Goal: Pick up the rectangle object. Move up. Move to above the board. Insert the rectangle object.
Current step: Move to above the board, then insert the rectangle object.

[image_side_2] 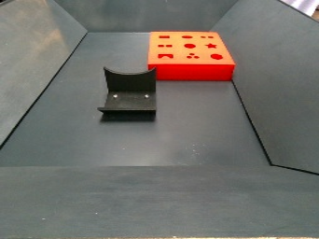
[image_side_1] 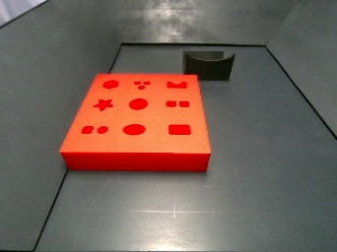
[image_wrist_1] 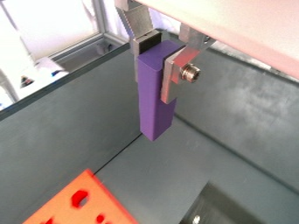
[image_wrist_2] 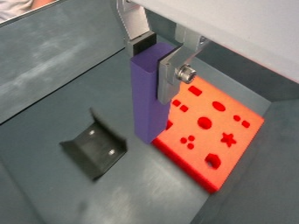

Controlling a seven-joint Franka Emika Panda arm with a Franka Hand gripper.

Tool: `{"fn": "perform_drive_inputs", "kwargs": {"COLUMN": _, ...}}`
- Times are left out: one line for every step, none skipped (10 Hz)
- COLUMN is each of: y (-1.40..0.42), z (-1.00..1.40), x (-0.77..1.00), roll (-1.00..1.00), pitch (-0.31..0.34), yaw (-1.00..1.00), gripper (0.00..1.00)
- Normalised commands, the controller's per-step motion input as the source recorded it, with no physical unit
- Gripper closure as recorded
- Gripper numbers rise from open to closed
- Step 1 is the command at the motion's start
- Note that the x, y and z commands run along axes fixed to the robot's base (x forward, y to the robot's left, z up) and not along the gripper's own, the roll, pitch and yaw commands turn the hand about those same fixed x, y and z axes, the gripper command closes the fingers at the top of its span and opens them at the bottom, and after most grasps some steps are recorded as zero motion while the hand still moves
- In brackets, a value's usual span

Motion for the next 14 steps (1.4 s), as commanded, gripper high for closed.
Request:
{"fn": "perform_drive_inputs", "kwargs": {"y": -1.0, "z": -0.07, "x": 0.06, "roll": 0.01, "pitch": -0.039, "yaw": 0.02, "gripper": 1.0}}
{"fn": "perform_drive_inputs", "kwargs": {"y": -1.0, "z": -0.07, "x": 0.06, "roll": -0.01, "pitch": -0.02, "yaw": 0.01, "gripper": 1.0}}
{"fn": "perform_drive_inputs", "kwargs": {"y": -1.0, "z": -0.07, "x": 0.06, "roll": -0.01, "pitch": -0.012, "yaw": 0.01, "gripper": 1.0}}
{"fn": "perform_drive_inputs", "kwargs": {"y": -1.0, "z": -0.07, "x": 0.07, "roll": 0.0, "pitch": 0.002, "yaw": 0.01, "gripper": 1.0}}
{"fn": "perform_drive_inputs", "kwargs": {"y": -1.0, "z": -0.07, "x": 0.08, "roll": 0.0, "pitch": 0.011, "yaw": 0.01, "gripper": 1.0}}
{"fn": "perform_drive_inputs", "kwargs": {"y": -1.0, "z": -0.07, "x": 0.11, "roll": 0.0, "pitch": 0.019, "yaw": 0.0, "gripper": 1.0}}
{"fn": "perform_drive_inputs", "kwargs": {"y": -1.0, "z": -0.07, "x": 0.12, "roll": -0.01, "pitch": 0.025, "yaw": 0.01, "gripper": 1.0}}
{"fn": "perform_drive_inputs", "kwargs": {"y": -1.0, "z": -0.06, "x": 0.14, "roll": 0.0, "pitch": 0.022, "yaw": 0.01, "gripper": 1.0}}
{"fn": "perform_drive_inputs", "kwargs": {"y": -0.87, "z": -0.05, "x": 0.13, "roll": 0.0, "pitch": 0.023, "yaw": 0.01, "gripper": 1.0}}
{"fn": "perform_drive_inputs", "kwargs": {"y": -0.4, "z": -0.02, "x": 0.1, "roll": 0.01, "pitch": 0.025, "yaw": 0.01, "gripper": 1.0}}
{"fn": "perform_drive_inputs", "kwargs": {"y": -0.25, "z": -0.01, "x": 0.08, "roll": 0.01, "pitch": 0.023, "yaw": 0.01, "gripper": 1.0}}
{"fn": "perform_drive_inputs", "kwargs": {"y": 0.0, "z": -0.02, "x": -0.11, "roll": 0.04, "pitch": 0.0, "yaw": -0.98, "gripper": 1.0}}
{"fn": "perform_drive_inputs", "kwargs": {"y": 0.15, "z": -0.07, "x": 0.02, "roll": 0.04, "pitch": 0.0, "yaw": -0.76, "gripper": 1.0}}
{"fn": "perform_drive_inputs", "kwargs": {"y": 0.0, "z": 0.0, "x": 0.22, "roll": 0.02, "pitch": 0.01, "yaw": -0.53, "gripper": 1.0}}
